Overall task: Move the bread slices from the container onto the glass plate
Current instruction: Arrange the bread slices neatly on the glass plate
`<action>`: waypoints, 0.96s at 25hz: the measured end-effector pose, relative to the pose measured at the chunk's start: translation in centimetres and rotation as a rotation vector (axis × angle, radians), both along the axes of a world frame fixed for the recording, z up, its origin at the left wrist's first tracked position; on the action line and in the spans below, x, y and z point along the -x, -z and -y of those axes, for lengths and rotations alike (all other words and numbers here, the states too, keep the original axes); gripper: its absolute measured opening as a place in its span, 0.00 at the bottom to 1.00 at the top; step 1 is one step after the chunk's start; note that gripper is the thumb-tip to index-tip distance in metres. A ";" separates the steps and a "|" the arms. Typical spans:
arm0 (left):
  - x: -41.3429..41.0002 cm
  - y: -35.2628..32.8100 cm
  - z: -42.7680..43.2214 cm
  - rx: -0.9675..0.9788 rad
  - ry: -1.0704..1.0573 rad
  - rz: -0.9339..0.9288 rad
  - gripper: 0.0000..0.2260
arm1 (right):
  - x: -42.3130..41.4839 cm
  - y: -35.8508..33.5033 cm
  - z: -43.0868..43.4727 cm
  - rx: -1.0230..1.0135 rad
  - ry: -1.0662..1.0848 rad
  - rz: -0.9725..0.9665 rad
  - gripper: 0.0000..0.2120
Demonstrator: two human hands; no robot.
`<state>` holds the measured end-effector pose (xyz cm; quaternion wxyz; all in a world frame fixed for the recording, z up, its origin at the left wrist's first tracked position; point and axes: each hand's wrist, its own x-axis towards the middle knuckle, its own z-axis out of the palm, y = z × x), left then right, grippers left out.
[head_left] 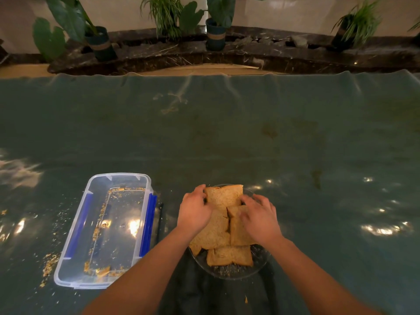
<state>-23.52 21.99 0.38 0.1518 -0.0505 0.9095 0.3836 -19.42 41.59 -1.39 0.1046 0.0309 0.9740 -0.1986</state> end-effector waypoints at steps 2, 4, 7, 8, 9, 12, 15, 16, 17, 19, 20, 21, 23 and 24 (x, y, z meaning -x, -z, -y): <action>-0.1 -0.1 0.2 -0.033 -0.013 0.034 0.27 | 0.2 -0.4 -0.2 0.024 0.009 -0.012 0.20; -0.5 -0.4 0.5 -0.067 -0.010 0.026 0.24 | -0.2 -1.4 -0.8 0.087 0.061 -0.051 0.20; -1.9 -0.9 2.0 0.018 0.090 -0.063 0.24 | -2.9 -2.8 -2.2 0.218 0.160 -0.225 0.14; -2.8 -1.0 2.7 0.084 0.130 -0.068 0.28 | -4.4 -3.0 -2.5 0.245 0.187 -0.254 0.11; -3.8 -1.0 3.4 0.158 0.189 -0.070 0.33 | -6.0 -3.1 -2.5 0.260 0.210 -0.245 0.09; -6.8 -0.1 4.9 0.385 0.436 -0.100 0.48 | -9.8 -2.4 -1.8 0.233 0.207 -0.092 0.14; -7.4 0.8 5.1 0.426 0.477 -0.146 0.45 | -10.7 -1.4 -1.0 0.101 0.109 -0.015 0.21; -7.2 0.8 5.0 0.401 0.458 -0.163 0.43 | -10.6 -1.3 -0.8 0.067 0.093 -0.019 0.20; -6.9 0.8 5.0 0.374 0.445 -0.177 0.42 | -10.3 -1.3 -0.6 0.051 0.095 -0.032 0.18; -6.6 0.9 4.9 0.341 0.442 -0.203 0.41 | -9.9 -1.2 -0.5 0.043 0.121 -0.063 0.15; -6.5 1.0 4.9 0.331 0.442 -0.215 0.41 | -9.7 -1.2 -0.6 0.034 0.123 -0.070 0.15; -6.5 1.1 4.8 0.323 0.443 -0.226 0.40 | -9.6 -1.1 -0.7 0.024 0.116 -0.072 0.14; -6.7 1.1 4.7 0.297 0.451 -0.222 0.40 | -9.6 -1.0 -0.9 0.029 0.100 -0.072 0.14; -6.9 1.1 4.7 0.276 0.450 -0.202 0.40 | -9.7 -0.9 -1.1 0.049 0.104 -0.073 0.14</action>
